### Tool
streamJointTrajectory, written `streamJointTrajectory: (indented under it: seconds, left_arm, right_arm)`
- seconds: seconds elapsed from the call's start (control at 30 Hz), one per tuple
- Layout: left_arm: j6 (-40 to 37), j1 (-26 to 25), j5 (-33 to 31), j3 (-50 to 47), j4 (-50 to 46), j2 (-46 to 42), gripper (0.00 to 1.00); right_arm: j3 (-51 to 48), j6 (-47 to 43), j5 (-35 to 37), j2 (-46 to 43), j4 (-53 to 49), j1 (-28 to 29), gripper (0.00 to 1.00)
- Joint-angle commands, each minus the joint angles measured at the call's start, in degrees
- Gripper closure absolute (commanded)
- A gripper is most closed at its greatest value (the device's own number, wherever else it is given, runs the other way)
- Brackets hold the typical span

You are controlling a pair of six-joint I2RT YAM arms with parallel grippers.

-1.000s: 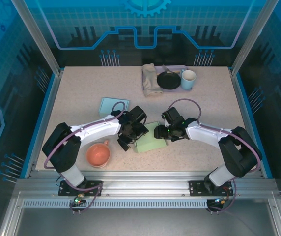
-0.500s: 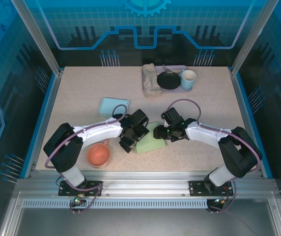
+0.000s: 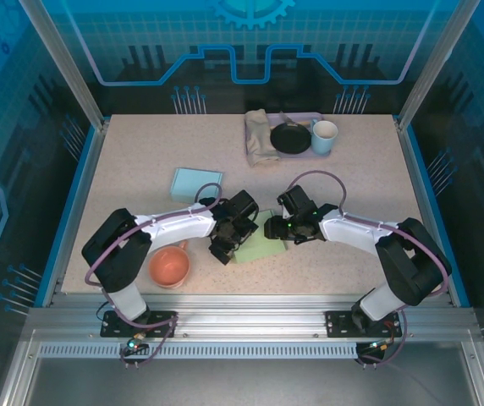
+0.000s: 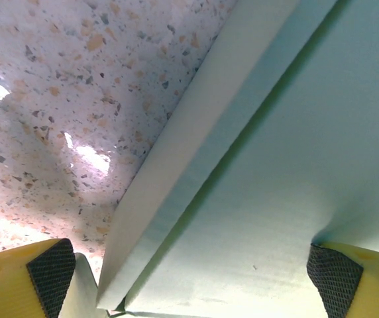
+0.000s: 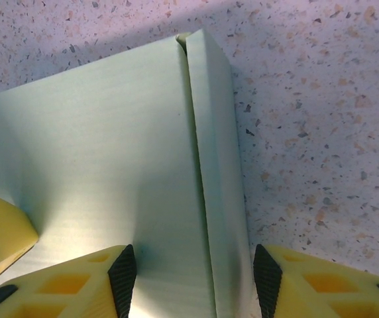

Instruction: Fold the paper box

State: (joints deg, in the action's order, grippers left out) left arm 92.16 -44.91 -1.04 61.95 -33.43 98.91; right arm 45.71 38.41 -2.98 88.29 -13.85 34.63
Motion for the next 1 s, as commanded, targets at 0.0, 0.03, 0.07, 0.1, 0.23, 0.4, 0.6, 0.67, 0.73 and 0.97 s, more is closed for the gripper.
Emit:
streamJointTrajectory:
  seconds: [0.0,0.03,0.07,0.1,0.23,0.4,0.6,0.67,0.73,0.97]
  left_arm:
    - [2.5,-0.6,1.5,-0.7,-0.9,2.7,0.05]
    - [2.7,-0.7,1.6,-0.7,-0.9,2.8,0.05]
    - [2.8,-0.8,1.6,-0.5,-0.9,2.9,0.06]
    - [2.7,-0.8,1.4,-0.3,-1.0,3.0,0.06]
    - [2.6,-0.8,0.8,0.0,-1.9,3.4,0.08]
    - [2.4,-0.8,1.0,0.1,-1.9,4.1,0.10]
    - [0.9,-0.8,-0.5,0.9,-3.8,4.7,0.11]
    - [0.3,-0.8,-1.6,0.9,-4.6,4.8,0.11]
    - [-0.1,-0.8,-2.4,0.8,-5.4,4.7,0.11]
    - [-0.3,-0.6,-3.2,-1.0,-4.9,4.9,0.11]
  right_arm:
    - [-1.5,0.5,1.0,0.8,-0.3,1.0,0.48]
    - [-1.6,0.5,0.9,0.7,-0.2,1.0,0.48]
    - [-1.7,0.5,0.9,0.7,-0.2,1.0,0.48]
    - [-1.7,0.5,0.9,0.7,-0.1,1.0,0.49]
    - [-1.9,0.5,0.8,0.6,-0.1,1.0,0.49]
    - [-2.1,0.3,1.0,-0.1,-0.4,1.0,0.50]
    - [-2.1,-0.5,1.6,-1.3,-1.6,1.1,0.50]
    - [-2.1,-0.9,1.7,-2.1,-2.5,1.1,0.50]
    - [-2.1,-1.5,2.0,-3.5,-3.8,1.3,0.49]
    - [-2.2,-2.7,2.3,-7.0,-7.6,2.6,0.49]
